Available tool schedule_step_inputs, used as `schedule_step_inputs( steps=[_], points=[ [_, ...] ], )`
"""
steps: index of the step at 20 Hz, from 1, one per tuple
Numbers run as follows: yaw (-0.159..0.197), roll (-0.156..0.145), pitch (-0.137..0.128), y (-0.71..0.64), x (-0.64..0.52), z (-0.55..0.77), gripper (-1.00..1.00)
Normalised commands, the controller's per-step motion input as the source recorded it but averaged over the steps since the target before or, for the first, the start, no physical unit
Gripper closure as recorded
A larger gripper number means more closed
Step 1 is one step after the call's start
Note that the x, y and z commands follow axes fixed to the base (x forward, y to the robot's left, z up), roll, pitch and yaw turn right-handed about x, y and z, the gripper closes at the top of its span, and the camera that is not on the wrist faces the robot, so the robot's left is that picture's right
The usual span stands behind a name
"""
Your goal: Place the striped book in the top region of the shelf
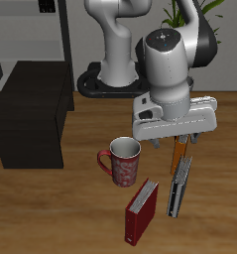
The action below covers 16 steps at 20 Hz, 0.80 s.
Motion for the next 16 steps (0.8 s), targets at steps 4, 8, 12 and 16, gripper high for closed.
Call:
schedule_step_inputs(
  steps=[4,8,12,16],
  points=[
    [0.024,0.022,-0.003,0.32,0.05,-0.07,-1.00],
    [-0.005,0.011,0.009,0.24,0.04,-0.17,-1.00],
    [-0.001,0.002,0.024,0.11,0.11,-0.25,-1.00],
    [-0.007,-0.012,0.016,0.00,0.07,-0.22,-1.00]
  ],
)
